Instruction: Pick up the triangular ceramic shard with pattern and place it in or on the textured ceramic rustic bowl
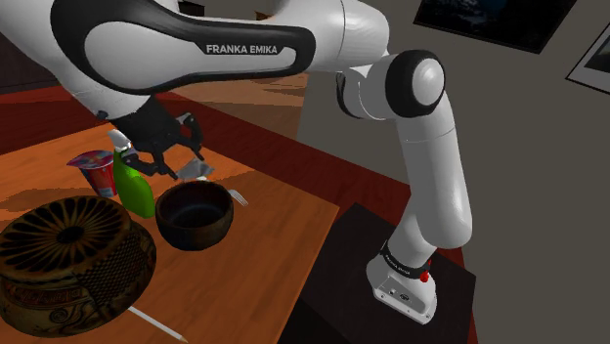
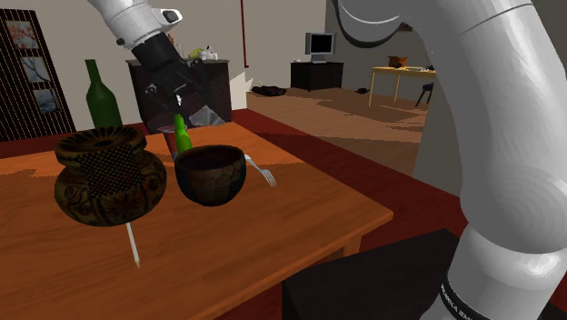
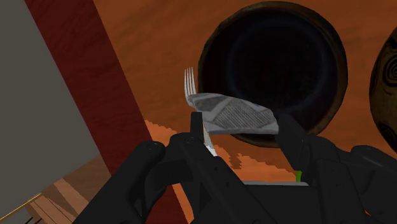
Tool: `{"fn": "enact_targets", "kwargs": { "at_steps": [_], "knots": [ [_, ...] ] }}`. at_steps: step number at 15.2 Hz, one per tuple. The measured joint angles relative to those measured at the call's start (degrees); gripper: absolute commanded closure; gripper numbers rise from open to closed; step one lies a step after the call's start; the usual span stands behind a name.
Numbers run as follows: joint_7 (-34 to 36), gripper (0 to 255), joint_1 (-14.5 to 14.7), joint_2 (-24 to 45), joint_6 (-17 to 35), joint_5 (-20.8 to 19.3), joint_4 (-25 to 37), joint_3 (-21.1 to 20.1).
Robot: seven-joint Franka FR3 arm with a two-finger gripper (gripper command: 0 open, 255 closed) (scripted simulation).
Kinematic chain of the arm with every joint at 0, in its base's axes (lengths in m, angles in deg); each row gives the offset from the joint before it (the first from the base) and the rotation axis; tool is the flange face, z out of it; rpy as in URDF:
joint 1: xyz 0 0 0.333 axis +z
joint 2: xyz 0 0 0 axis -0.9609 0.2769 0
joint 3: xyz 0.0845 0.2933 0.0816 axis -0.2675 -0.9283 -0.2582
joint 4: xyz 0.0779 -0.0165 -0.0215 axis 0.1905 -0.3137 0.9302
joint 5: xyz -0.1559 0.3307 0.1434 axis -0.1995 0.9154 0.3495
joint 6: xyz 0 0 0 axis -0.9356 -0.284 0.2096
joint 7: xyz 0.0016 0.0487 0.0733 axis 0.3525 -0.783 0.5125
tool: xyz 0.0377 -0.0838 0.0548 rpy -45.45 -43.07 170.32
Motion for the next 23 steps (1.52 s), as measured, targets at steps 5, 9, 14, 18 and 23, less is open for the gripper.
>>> {"fn": "enact_targets", "kwargs": {
  "at_steps": [5,9,14,18,23],
  "knots": [
    [1.2,255,-0.7,0.7,2.9,-0.1,-2.9,0.1],
    [2.2,255,-1.8,0.9,5.8,-0.1,-6.0,0.1],
    [3.3,255,-2.5,1.7,8.7,-0.4,-8.8,0.3],
    [3.6,255,-2.9,1.5,9.5,-0.3,-9.9,0.2],
    [3.7,0,-2.9,1.5,9.5,-0.3,-10.0,0.2]
  ]
}}
